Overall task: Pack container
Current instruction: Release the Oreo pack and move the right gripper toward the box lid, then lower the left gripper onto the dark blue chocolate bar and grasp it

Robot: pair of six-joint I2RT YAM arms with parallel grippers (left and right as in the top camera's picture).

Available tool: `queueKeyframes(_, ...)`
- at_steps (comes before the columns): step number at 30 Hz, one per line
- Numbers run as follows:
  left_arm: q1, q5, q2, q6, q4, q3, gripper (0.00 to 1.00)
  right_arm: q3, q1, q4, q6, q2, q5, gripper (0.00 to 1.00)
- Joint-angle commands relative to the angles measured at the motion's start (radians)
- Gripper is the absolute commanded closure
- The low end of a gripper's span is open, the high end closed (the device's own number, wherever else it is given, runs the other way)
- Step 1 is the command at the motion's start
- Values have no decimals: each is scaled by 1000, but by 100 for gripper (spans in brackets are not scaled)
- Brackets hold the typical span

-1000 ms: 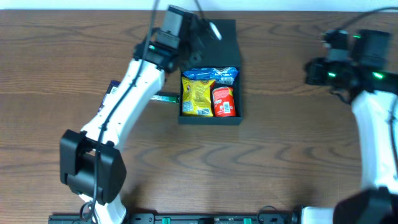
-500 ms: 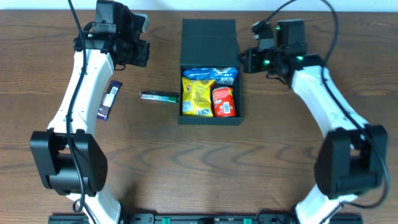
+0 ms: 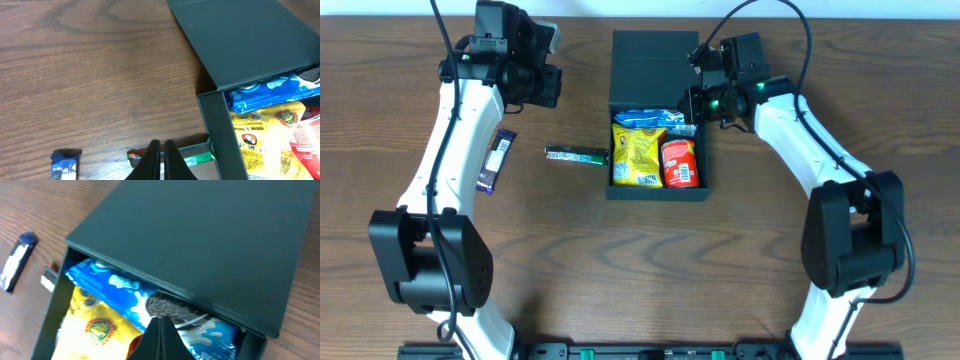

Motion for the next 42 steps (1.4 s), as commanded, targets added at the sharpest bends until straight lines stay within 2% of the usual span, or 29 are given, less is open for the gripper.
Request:
queueKeyframes(1,3,15,9,-4,0,6,94,20,2,-2,3,42,34,99)
queueKeyframes(14,3,15,9,-4,1,6,94,35,-3,-2,-4,73,37,99)
queueKeyframes(20,3,15,9,-4,0,6,94,143,-14,-44,-27,57,38,99)
queueKeyframes(25,3,17,9,-4,-3,6,94,257,-24,-142,-90,37,39,99)
queueKeyframes(26,3,20,9,-4,-4,6,87,283,-28,-179,-111,26,47,99)
queueKeyframes(28,3,20,9,-4,-4,6,81,303,-37,-216,-128,8,55,99)
queueKeyframes(30,3,20,9,-4,-3,6,70,312,-55,-246,-152,-19,56,99)
queueKeyframes(31,3,25,9,-5,-5,6,41,312,-71,-267,-173,-45,56,99)
queueKeyframes(32,3,40,9,-4,-9,6,5,313,-85,-286,-193,-67,56,99)
queueKeyframes(37,2,178,9,-4,24,6,5,313,-139,-377,-283,-162,56,99)
queueKeyframes(39,2,171,9,-3,4,6,2,313,-155,-421,-301,-192,56,99)
queueKeyframes(42,7,83,9,-4,-79,6,0,313,-174,-476,-327,-219,56,99)
